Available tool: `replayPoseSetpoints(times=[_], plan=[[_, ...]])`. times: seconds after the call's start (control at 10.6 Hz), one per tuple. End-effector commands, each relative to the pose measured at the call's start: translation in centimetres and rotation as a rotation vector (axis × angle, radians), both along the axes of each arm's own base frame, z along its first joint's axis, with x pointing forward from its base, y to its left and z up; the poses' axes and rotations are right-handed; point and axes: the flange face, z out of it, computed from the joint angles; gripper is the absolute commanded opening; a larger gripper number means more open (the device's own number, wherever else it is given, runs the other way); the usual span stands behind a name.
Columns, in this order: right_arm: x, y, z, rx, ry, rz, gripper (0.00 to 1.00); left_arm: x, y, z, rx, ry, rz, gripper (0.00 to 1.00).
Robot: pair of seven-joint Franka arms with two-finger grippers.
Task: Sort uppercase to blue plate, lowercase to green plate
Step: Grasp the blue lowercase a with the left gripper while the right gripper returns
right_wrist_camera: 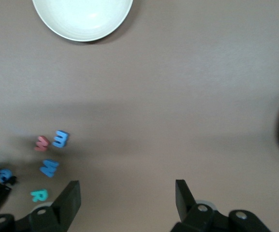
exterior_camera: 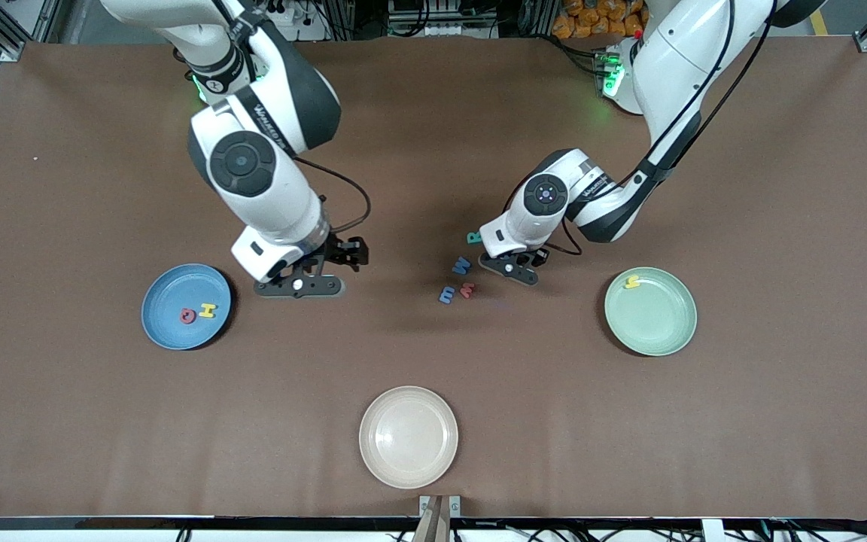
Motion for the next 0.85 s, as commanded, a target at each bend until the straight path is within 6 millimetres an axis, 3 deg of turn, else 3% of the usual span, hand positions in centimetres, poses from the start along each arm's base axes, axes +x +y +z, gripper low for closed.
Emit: replayPoseSetpoints(times=[0.0, 0.56, 0.75], plan=[[-0.3, 1.8, -1.5, 0.030, 0.002, -0.085, 0.90, 0.2, 0.2, -0.9, 0.018, -0.013, -0.012, 0.41], [-1.8, 6.6, -5.6, 0.069, 0.013, -0.271, 0.89, 0.1, 0.3, -0.9, 0.022, -0.010, -0.012, 0.31], [-2.0, 7.4, -6.7, 0.075, 0.015, -0.305, 0.87, 0.1, 0.3, -0.9, 0.022, -0.010, -0.013, 0.23]])
